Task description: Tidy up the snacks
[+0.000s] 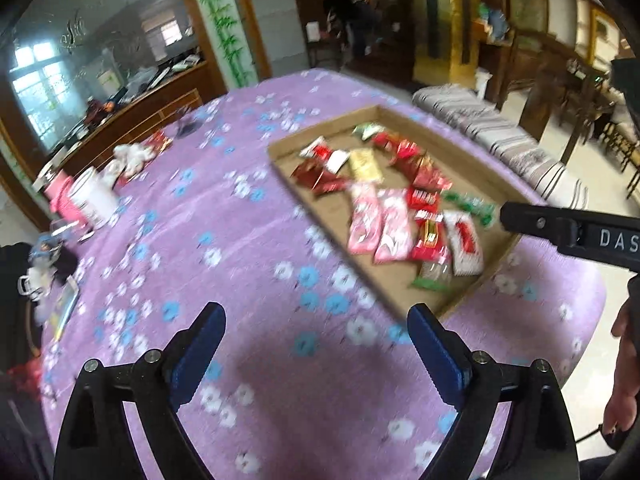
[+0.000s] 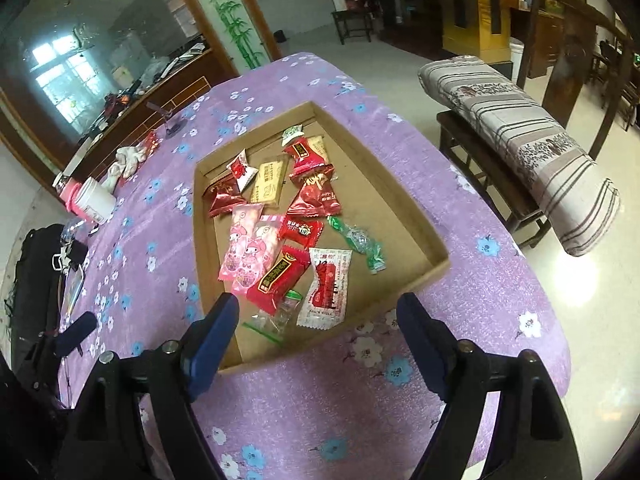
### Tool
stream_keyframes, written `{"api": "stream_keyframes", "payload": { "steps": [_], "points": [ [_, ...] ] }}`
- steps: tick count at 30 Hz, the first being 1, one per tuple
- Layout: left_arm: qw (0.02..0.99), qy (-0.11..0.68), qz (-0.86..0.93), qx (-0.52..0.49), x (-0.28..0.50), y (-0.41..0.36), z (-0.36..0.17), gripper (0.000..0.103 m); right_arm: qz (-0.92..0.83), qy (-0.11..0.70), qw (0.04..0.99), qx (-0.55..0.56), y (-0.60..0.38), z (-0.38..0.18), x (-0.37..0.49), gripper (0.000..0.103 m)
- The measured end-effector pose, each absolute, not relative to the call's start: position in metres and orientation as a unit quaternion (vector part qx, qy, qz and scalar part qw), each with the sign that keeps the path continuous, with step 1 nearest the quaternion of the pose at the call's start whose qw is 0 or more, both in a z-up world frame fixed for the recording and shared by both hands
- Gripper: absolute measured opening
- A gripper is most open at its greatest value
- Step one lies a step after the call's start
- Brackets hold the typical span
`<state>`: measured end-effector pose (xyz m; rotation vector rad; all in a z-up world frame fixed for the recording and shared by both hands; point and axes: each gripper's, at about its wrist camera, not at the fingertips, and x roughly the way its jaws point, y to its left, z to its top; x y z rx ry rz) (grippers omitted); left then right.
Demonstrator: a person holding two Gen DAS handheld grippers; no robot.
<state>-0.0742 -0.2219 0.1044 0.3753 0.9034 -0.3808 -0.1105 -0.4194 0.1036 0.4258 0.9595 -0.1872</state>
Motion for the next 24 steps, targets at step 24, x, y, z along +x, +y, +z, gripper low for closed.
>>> {"api": "stream_keyframes", "payload": {
  "steps": [24],
  "points": [
    [0.869, 0.391, -0.203, 0.225, -0.074, -0.21, 0.146, 0.102, -0.162, 0.425, 0.864, 0.217, -0.405, 0.118, -0.141, 0.08]
  ]
}}
